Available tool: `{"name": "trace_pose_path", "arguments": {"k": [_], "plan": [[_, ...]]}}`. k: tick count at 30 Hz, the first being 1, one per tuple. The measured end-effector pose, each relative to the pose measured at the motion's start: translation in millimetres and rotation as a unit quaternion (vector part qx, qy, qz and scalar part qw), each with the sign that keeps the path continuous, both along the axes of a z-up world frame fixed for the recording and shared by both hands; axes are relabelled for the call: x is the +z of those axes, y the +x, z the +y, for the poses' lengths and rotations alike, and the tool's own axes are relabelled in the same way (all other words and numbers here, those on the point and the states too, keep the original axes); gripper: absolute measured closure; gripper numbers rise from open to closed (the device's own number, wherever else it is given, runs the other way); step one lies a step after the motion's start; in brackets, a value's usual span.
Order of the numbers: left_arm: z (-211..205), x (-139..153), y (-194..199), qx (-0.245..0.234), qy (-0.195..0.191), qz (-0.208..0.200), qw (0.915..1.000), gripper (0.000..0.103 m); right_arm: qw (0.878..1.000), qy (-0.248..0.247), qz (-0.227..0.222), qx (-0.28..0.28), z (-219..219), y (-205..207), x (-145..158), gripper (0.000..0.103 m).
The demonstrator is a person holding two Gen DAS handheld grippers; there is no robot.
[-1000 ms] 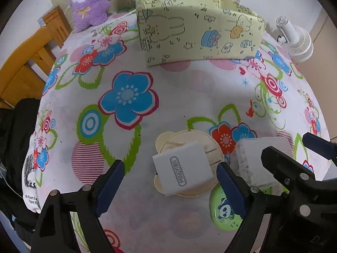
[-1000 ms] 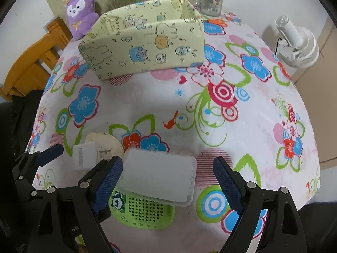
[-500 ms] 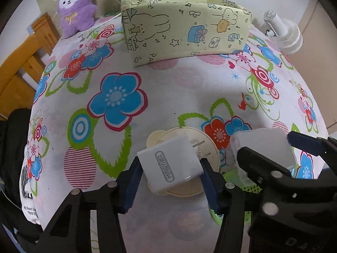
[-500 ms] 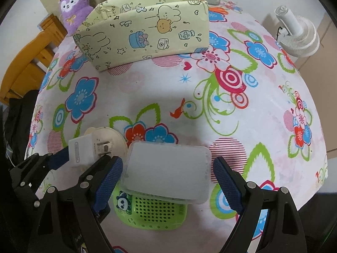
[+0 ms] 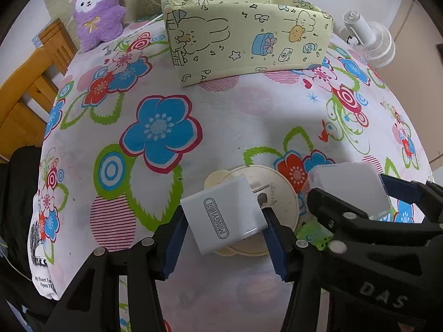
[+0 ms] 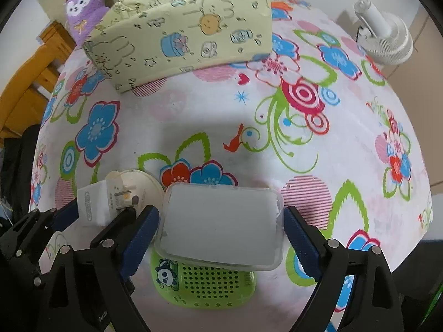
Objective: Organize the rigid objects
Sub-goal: 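Grasp the small white plug adapter with the left tool while the right tool grasps the clear case, then carry the plug adapter with the left tool while the right tool carries the clear case toward the box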
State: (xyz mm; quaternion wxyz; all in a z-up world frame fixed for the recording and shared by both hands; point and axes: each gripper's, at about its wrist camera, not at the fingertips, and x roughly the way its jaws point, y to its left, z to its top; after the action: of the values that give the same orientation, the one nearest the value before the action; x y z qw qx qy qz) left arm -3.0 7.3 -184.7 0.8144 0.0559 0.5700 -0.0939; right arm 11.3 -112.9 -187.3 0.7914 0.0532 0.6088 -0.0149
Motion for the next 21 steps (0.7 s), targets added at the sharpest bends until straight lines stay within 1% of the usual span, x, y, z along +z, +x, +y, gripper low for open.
{"name": "trace_pose_path", "arguments": {"k": [4,6,7,12,21], "plan": [[0.2,0.2,0.8,-0.004,-0.002,0.002,1.0,0.047,0.999,0.014,0.021,-0.027,-3.5,2.6,-8.9,0.01],[-0.2,0.3,0.9,-0.006,-0.001,0.002,1.0,0.047,0.999,0.018,0.023,-0.03,-3.0,2.5,-10.4,0.011],[-0.2,0.3,1.3,-0.007,-0.001,0.002,1.0,0.047,0.999,0.014,0.018,-0.027,-1.9,2.2,-9.6,0.013],[1.0,1.4,5.2,-0.005,-0.005,0.004,1.0,0.047,1.0,0.001,0.004,-0.024,0.0,1.9,-5.5,0.013],[-5.6,10.6,15.4,0.004,-0.006,-0.004,1.0,0.048,1.0,-0.002,-0.014,-0.017,-7.2,9.1,6.7,0.013]]}}
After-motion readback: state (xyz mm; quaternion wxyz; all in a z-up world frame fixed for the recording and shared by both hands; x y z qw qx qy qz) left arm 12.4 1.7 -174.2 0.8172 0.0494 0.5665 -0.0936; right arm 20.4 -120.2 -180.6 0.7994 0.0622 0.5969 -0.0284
